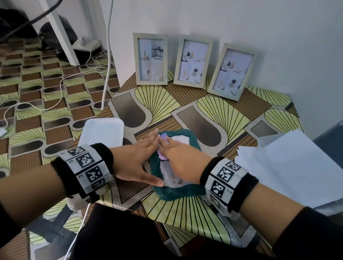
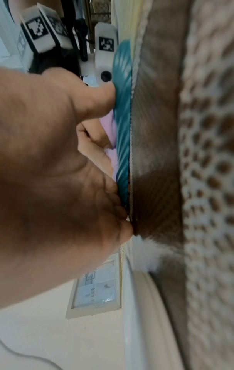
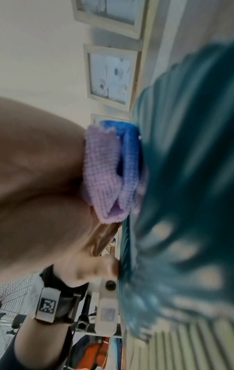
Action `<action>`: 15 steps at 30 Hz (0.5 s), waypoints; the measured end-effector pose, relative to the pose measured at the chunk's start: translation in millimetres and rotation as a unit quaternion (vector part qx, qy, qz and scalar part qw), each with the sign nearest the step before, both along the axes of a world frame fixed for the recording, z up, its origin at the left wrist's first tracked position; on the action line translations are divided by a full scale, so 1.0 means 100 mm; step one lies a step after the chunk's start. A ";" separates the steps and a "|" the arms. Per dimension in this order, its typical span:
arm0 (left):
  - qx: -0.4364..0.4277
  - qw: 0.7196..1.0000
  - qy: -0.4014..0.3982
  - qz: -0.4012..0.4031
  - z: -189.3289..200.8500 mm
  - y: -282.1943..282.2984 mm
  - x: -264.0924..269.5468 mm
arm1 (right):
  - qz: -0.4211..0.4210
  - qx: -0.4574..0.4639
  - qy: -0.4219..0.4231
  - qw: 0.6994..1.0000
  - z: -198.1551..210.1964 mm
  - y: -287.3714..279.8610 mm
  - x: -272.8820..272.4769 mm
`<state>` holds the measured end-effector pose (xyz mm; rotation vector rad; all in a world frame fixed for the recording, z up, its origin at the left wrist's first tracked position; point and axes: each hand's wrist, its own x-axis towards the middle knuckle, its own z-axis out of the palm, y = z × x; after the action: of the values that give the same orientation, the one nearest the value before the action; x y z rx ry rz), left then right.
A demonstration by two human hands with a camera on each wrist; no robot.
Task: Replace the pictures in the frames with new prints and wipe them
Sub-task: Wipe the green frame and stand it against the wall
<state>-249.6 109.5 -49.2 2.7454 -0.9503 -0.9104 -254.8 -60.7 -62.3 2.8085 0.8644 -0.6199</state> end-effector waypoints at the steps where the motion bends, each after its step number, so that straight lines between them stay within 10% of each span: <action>1: 0.001 1.000 0.000 0.000 0.00 0.00 0.00 | 0.012 -0.002 -0.002 1.000 0.02 0.01 -0.03; 15: 0.013 1.000 0.001 -0.002 0.04 -0.01 -0.02 | 0.077 0.018 0.018 0.997 0.22 -0.52 -0.84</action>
<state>-251.4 108.2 -45.3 2.7650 -0.9509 -0.9333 -338.4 -113.0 -40.8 2.7363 1.0969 -0.6383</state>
